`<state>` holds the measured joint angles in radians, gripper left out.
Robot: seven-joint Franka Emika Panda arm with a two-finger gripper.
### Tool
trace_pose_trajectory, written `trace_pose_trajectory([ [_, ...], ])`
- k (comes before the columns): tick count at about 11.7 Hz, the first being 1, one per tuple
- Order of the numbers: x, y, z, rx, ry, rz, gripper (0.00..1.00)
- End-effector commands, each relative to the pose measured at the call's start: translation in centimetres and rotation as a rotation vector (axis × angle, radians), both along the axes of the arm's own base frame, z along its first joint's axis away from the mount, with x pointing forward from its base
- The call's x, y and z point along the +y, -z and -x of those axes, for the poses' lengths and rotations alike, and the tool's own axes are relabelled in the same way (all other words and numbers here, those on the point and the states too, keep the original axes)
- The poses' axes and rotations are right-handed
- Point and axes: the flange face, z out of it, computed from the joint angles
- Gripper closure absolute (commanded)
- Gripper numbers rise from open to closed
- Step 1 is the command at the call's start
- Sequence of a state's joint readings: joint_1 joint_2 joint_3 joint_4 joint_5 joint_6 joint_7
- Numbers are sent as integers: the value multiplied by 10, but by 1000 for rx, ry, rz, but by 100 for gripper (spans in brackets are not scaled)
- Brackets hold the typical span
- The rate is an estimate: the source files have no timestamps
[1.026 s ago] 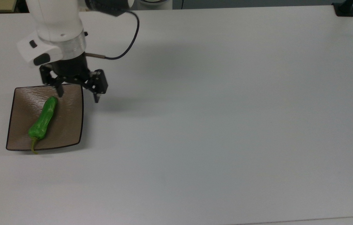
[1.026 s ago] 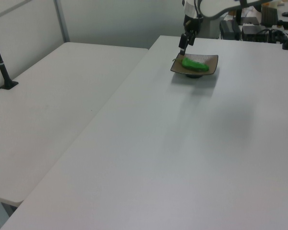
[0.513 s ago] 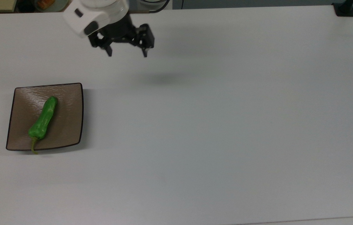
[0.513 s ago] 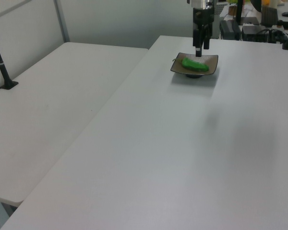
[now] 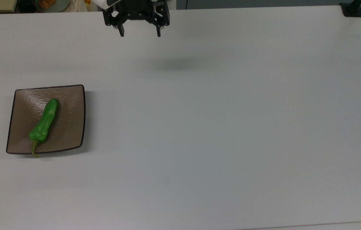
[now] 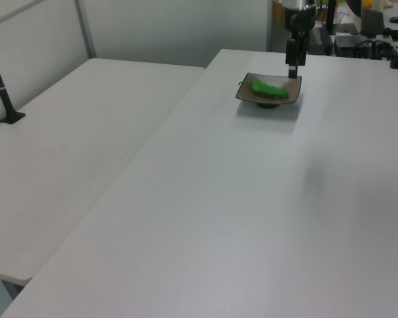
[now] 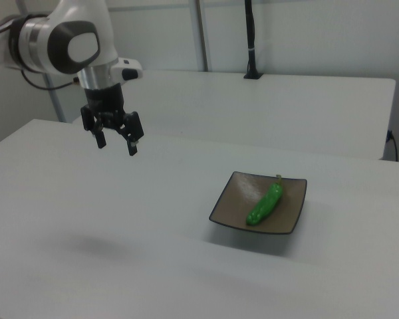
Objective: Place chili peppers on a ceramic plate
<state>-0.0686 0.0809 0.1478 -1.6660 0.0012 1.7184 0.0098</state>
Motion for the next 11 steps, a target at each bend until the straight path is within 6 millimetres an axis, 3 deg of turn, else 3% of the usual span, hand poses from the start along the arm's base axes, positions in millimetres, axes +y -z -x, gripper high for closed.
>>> trace_pose_trajectory([
  [1,8,14,28,-31,-43,60,0],
  [11,-5,11,26,-30,-58,56,0],
])
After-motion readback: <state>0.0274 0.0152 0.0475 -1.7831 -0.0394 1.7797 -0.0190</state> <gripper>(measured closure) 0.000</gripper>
